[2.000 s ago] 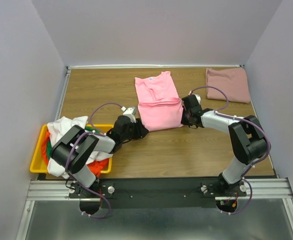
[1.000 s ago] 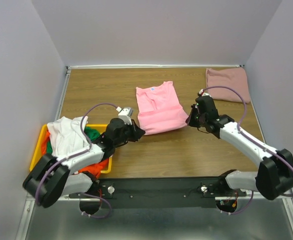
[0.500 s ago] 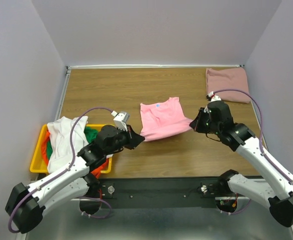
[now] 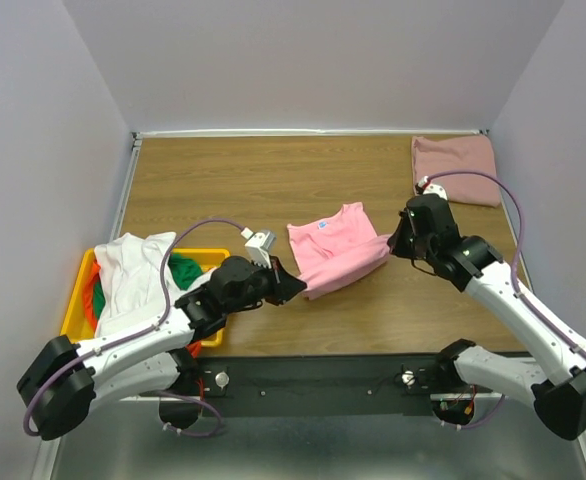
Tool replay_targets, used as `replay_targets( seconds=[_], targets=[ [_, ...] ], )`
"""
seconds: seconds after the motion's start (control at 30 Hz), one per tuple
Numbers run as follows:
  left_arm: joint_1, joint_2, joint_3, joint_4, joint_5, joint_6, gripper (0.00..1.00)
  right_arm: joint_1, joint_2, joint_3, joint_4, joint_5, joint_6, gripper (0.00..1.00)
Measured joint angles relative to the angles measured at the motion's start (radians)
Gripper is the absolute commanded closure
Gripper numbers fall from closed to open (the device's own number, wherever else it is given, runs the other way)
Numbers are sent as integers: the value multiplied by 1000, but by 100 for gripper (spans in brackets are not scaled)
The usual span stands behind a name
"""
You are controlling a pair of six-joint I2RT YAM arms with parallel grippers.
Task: Fold and stack the t-shirts
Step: Fold the tshirt
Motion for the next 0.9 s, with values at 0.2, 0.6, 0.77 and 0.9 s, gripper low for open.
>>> replay_targets(
  seconds=[0.2, 0.6, 0.77, 0.9],
  targets=[
    [10, 136, 28, 97, -12, 12, 100, 0, 115, 59, 29, 80, -10, 100],
    [177, 274, 102, 249, 36, 51, 100, -3, 359, 293, 87, 192, -75, 100],
    [258, 345, 130, 304, 96, 70, 100, -25, 482, 387, 112, 201, -102, 100],
    [308, 442, 169, 354, 157, 83, 100, -51, 595, 458, 126, 199, -125, 100]
  ],
)
